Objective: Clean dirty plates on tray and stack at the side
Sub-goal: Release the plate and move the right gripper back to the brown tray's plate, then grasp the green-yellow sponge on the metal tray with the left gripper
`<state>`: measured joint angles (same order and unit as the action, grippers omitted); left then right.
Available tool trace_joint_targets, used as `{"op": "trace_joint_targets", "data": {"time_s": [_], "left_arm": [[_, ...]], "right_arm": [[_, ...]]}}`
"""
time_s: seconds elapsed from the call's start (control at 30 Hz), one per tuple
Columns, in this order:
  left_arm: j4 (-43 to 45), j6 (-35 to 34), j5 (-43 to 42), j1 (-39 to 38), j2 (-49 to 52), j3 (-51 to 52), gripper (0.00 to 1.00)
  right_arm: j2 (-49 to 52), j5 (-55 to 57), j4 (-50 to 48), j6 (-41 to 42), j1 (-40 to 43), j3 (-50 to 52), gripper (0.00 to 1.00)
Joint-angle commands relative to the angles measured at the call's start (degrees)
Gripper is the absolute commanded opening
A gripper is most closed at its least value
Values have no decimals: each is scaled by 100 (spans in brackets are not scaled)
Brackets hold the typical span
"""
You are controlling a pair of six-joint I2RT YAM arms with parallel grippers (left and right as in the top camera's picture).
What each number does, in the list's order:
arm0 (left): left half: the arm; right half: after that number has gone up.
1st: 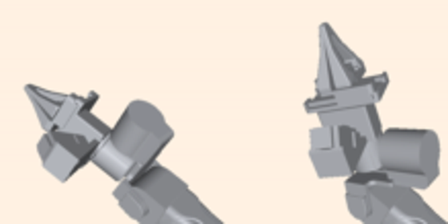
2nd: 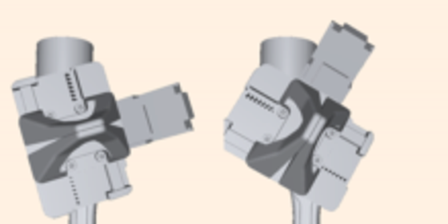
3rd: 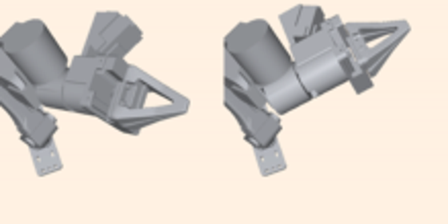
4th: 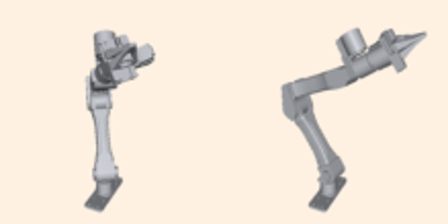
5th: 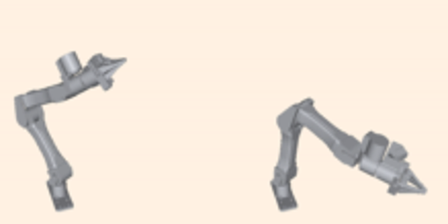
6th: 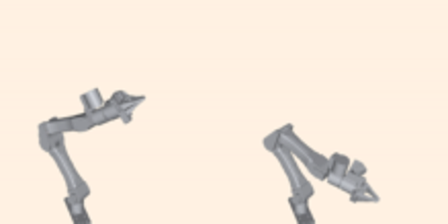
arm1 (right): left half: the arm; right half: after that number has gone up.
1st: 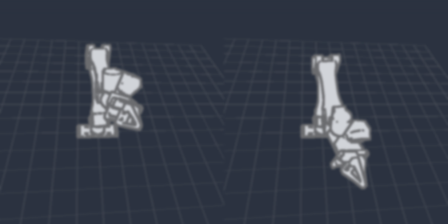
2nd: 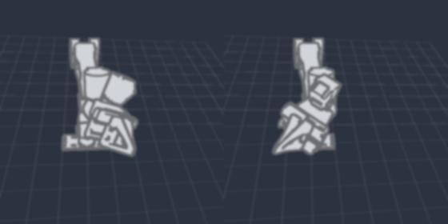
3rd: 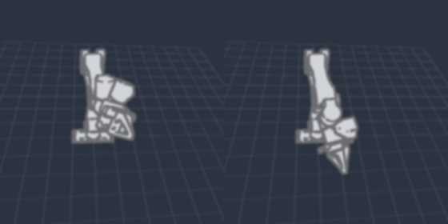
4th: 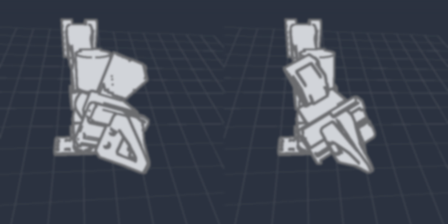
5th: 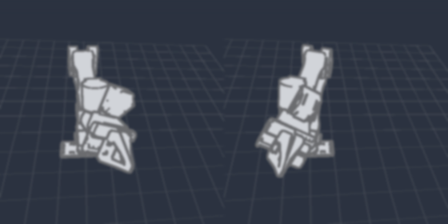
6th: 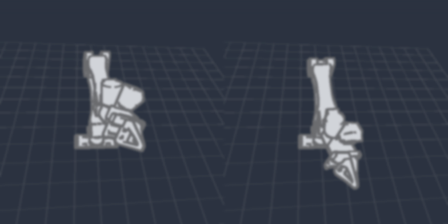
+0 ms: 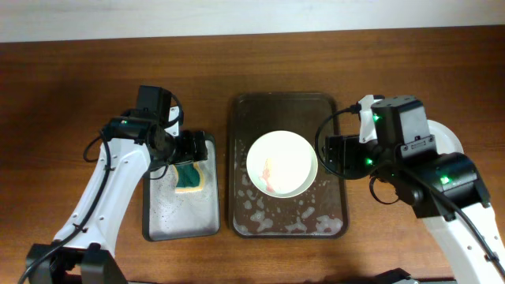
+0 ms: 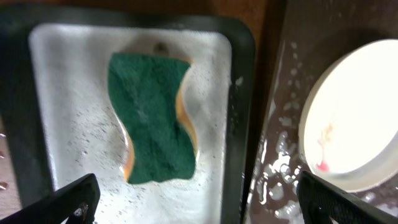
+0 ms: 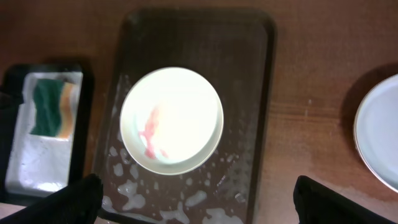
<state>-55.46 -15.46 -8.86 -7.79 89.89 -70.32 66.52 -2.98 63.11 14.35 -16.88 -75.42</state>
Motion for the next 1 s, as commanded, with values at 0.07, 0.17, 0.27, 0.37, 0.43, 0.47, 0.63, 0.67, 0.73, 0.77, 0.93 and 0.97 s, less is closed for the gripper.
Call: {"op": "trace_joint_targets", "data": {"time_s": [0.07, 0.17, 0.27, 0.37, 0.43, 0.47, 0.63, 0.67, 0.73, 0.77, 0.93, 0.97], "left_arm": [[-11, -614, 1019, 20, 17, 131, 75], [269, -835, 1054, 0, 203, 586, 67], [903, -852, 745, -129, 446, 1292, 57], [1530, -852, 713, -262, 717, 1823, 25], [1606, -850, 715, -260, 789, 1902, 0], [1602, -850, 713, -260, 787, 1888, 0], [564, -778, 715, -254, 780, 874, 0], [315, -680, 719, -256, 780, 595, 5], [26, -542, 769, -256, 780, 221, 45], [-17, -546, 1014, -254, 780, 107, 61], [527, -549, 1965, -256, 1014, 350, 74], [693, -549, 1963, -256, 1104, 444, 73]], "right_arm": [[173, 83, 249, -61, -42, -2, 100], [173, 83, 273, -61, -42, -2, 98], [173, 83, 271, -61, -42, -2, 96], [173, 81, 271, -61, -42, -2, 95], [173, 68, 271, -61, -42, -2, 94], [173, 68, 271, -61, -42, -2, 94], [173, 70, 271, -61, -42, -2, 93], [173, 70, 271, -63, -42, -2, 93], [173, 70, 271, -63, -42, -2, 93], [173, 70, 269, -61, -42, -2, 93], [173, 70, 269, -61, -42, -2, 93], [173, 70, 267, -61, -42, -2, 93]]}}
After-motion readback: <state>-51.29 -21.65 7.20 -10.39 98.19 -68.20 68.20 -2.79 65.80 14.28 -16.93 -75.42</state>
